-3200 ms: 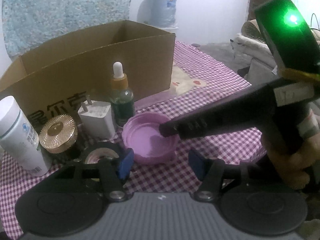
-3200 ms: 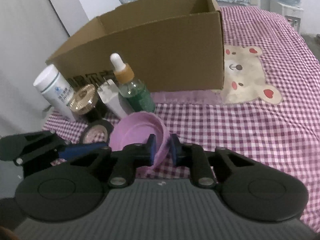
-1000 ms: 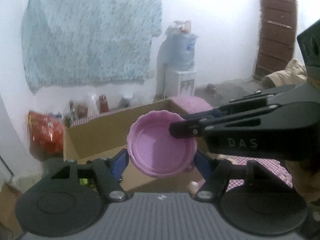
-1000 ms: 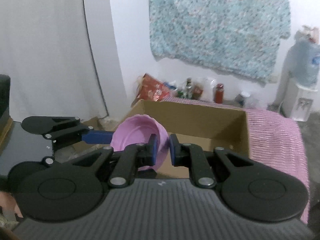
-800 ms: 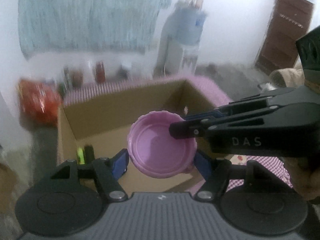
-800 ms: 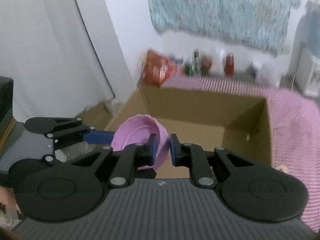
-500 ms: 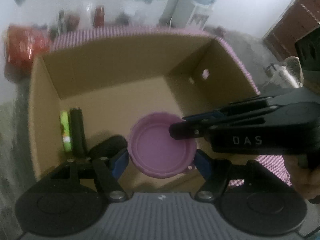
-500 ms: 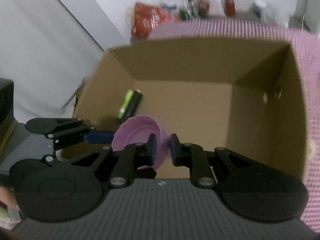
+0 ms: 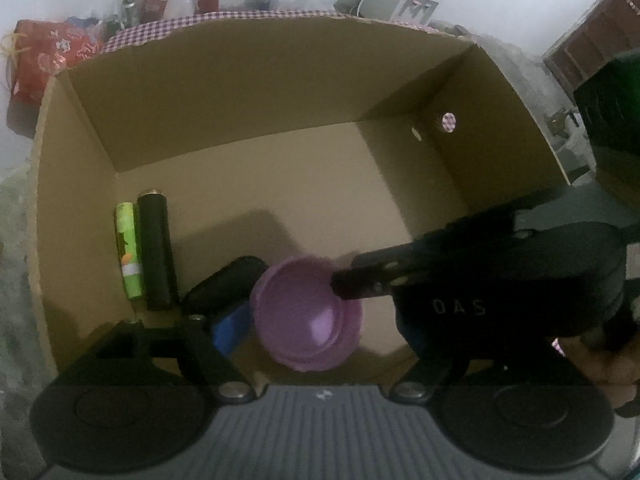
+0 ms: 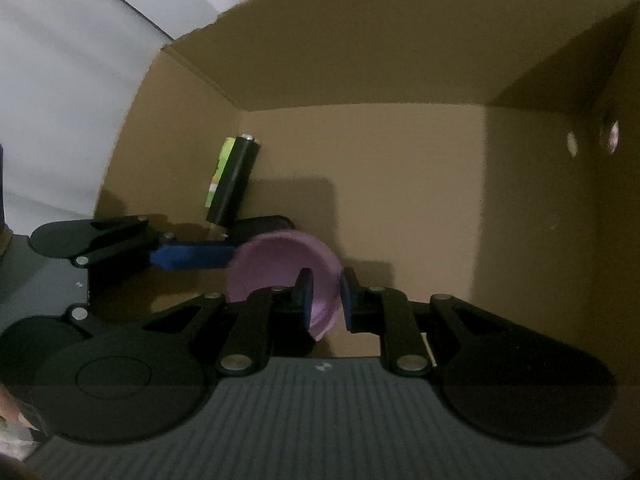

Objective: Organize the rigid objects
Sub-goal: 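Move the right tool back to the black electrical tape roll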

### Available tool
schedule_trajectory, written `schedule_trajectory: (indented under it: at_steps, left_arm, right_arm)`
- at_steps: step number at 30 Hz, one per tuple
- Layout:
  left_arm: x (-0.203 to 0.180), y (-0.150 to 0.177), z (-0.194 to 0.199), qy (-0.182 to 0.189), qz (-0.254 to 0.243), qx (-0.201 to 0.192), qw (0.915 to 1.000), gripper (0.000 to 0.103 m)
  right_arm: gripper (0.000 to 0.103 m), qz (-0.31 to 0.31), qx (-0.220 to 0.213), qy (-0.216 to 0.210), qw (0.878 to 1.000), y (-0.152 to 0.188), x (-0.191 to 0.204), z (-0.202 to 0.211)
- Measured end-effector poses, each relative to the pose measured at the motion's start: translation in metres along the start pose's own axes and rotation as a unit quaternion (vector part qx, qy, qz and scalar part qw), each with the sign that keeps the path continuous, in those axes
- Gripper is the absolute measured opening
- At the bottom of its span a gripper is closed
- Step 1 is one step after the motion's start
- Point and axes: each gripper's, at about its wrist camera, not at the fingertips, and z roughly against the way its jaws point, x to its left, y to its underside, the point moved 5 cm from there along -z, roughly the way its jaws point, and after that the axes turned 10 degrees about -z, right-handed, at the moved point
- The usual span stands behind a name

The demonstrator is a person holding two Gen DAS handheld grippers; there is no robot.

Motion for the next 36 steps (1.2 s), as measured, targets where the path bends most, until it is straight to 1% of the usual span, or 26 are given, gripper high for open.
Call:
schedule_trajectory:
  at_steps: [4,7,10,14,19,20,22,24,26,28,31,34,36]
  left_arm:
    - [-0.002,0.0,0.005,0.001,0.001,-0.014,0.9999,0.082]
    - [-0.003,0.001,0.018,0.002,0.003,-0.03,0.9995,0.084]
    - [-0.007,0.003,0.038,-0.001,0.001,-0.054,0.9986,0.085]
    - [-0.015,0.007,0.071,-0.011,-0.009,-0.096,0.9953,0.088]
    - [-0.033,0.023,0.12,-0.011,-0.019,-0.159,0.987,0.09]
    - [-0.039,0.03,0.13,-0.01,-0.023,-0.175,0.9843,0.092]
    - [-0.05,0.043,0.146,-0.012,-0.029,-0.202,0.9789,0.093]
    - [-0.063,0.061,0.157,-0.017,-0.037,-0.222,0.9743,0.095]
    - [-0.076,0.083,0.161,-0.024,-0.041,-0.236,0.9707,0.096]
    - [-0.087,0.104,0.156,-0.033,-0.041,-0.237,0.9701,0.096]
    - [-0.098,0.131,0.134,-0.043,-0.041,-0.217,0.9745,0.096]
    - [-0.108,0.153,0.108,-0.055,-0.047,-0.198,0.9776,0.096]
    - [-0.112,0.163,0.09,-0.062,-0.049,-0.187,0.9791,0.096]
  right_arm:
    - [0.017,-0.009,-0.009,-0.006,1.0,0.003,-0.004,0.008]
    - [0.02,-0.011,-0.025,-0.019,0.999,0.005,-0.006,0.021]
    - [0.022,-0.012,-0.05,-0.034,0.998,0.007,-0.007,0.044]
    - [0.024,-0.013,-0.099,-0.058,0.993,0.02,-0.01,0.087]
    - [0.028,-0.016,-0.167,-0.099,0.981,0.052,-0.016,0.15]
    - [0.029,-0.016,-0.179,-0.11,0.978,0.061,-0.017,0.161]
    - [0.031,-0.017,-0.204,-0.131,0.97,0.083,-0.021,0.184]
    - [0.034,-0.016,-0.228,-0.149,0.962,0.108,-0.026,0.2]
    - [0.042,-0.009,-0.252,-0.156,0.955,0.135,-0.033,0.212]
    - [0.045,-0.006,-0.276,-0.143,0.95,0.164,-0.042,0.214]
    - [0.045,-0.015,-0.286,-0.116,0.951,0.198,-0.055,0.197]
    - [0.045,-0.036,-0.27,-0.107,0.956,0.222,-0.066,0.166]
    - [0.045,-0.047,-0.255,-0.101,0.961,0.231,-0.069,0.143]
